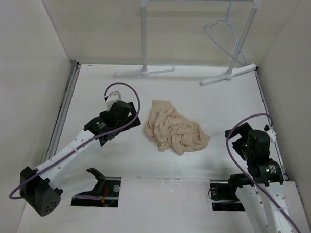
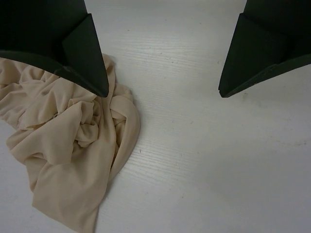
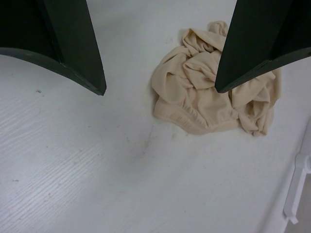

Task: Place the trousers on the hanger
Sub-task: Fold the trousers

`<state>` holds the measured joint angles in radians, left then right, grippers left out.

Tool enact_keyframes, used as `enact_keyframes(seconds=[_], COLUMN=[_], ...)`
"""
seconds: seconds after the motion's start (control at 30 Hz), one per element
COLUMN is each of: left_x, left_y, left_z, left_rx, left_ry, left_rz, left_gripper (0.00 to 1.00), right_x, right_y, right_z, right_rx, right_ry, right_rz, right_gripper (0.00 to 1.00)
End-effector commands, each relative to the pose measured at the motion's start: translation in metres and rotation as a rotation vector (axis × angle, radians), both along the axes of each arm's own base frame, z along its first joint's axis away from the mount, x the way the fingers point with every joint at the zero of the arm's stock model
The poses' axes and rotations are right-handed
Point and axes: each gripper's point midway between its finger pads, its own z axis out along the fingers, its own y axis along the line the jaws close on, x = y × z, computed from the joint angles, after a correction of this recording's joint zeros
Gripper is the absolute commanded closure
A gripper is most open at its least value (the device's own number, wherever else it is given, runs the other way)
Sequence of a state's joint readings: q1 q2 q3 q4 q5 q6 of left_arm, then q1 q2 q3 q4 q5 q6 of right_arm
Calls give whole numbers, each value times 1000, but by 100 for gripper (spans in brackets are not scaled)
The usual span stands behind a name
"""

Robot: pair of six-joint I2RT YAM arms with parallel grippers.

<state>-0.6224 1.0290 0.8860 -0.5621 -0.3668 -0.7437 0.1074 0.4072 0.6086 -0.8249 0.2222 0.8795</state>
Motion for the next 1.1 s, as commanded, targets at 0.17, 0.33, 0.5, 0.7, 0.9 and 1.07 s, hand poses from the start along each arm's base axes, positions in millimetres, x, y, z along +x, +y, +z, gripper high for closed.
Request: enact_keyframes(seconds=[0.17, 0.33, 0.5, 0.7, 0.9, 1.07], left_x=[18, 21, 24, -7, -10, -25], left_y=[-19, -36, -95, -193, -197, -215], left_z=[48, 66, 97, 58, 31, 8], left_rx=[-90, -35, 24, 5, -1, -32], left_ry=[-180, -244, -403, -296, -246, -181], left_rz=[-42, -116, -245, -532, -464, -488], left_gripper=[0, 0, 0, 60, 41, 21], right_x=[11, 10, 12, 33, 70, 84], right_y=[17, 32, 48, 64, 93, 103], right_z=[22, 15, -16, -37, -76, -104], right_rx=[11, 34, 15, -2, 63, 119], right_ry=[-42, -26, 116, 167, 221, 282], right_rz=[92, 152, 214, 226, 294, 269], right_gripper=[4, 86, 92, 55, 35, 44])
